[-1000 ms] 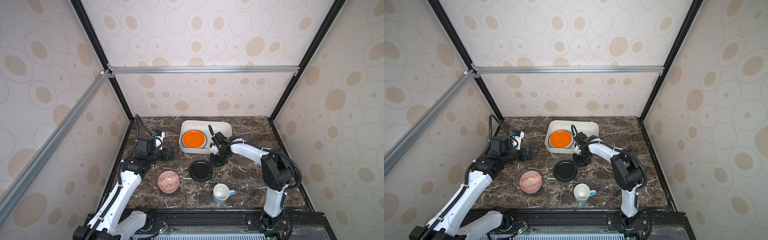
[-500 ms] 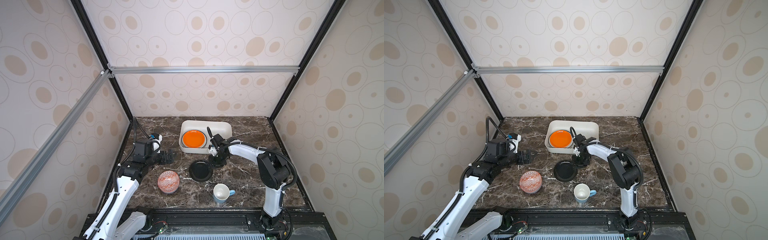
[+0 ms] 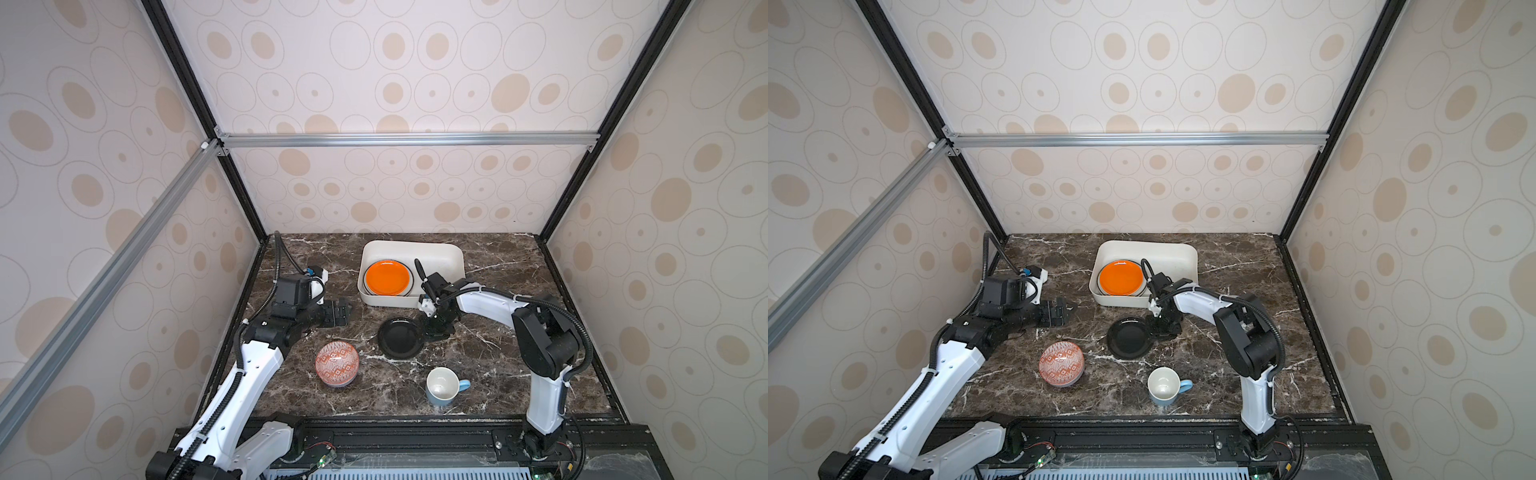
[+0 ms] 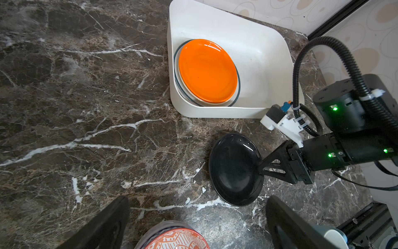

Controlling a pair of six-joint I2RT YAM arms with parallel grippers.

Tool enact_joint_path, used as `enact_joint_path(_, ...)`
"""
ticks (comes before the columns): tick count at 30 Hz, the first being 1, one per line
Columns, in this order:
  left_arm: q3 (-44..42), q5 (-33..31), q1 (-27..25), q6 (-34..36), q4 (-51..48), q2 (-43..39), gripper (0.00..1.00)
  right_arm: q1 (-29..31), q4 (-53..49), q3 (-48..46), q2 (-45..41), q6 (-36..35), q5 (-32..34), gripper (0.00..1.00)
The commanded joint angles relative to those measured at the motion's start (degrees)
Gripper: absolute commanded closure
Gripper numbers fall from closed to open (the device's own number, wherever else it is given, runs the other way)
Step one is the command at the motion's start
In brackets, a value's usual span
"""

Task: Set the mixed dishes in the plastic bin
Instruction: 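Grip the black plate rim with the right gripper while the left steadies it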

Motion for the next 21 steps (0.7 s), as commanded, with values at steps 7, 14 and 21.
enact_joint_path(7, 4.02, 0.85, -0.21, 2.91, 2.92, 3.50, 0.01, -0.13, 0.62, -0.36, 0.10, 1.91, 0.24, 0.60)
enact_joint_path(14, 4.82, 0.64, -0.21, 3.77, 3.20, 5.40, 0.01, 0.11, 2.36, 0.93, 2.65, 2.99, -1.29, 0.61)
enact_joint_path(21, 5.28, 0.37, -0.20, 4.06, 3.67, 6.67, 0.01, 0.63, 3.45, 1.47, 4.51, 4.32, -1.66, 0.70)
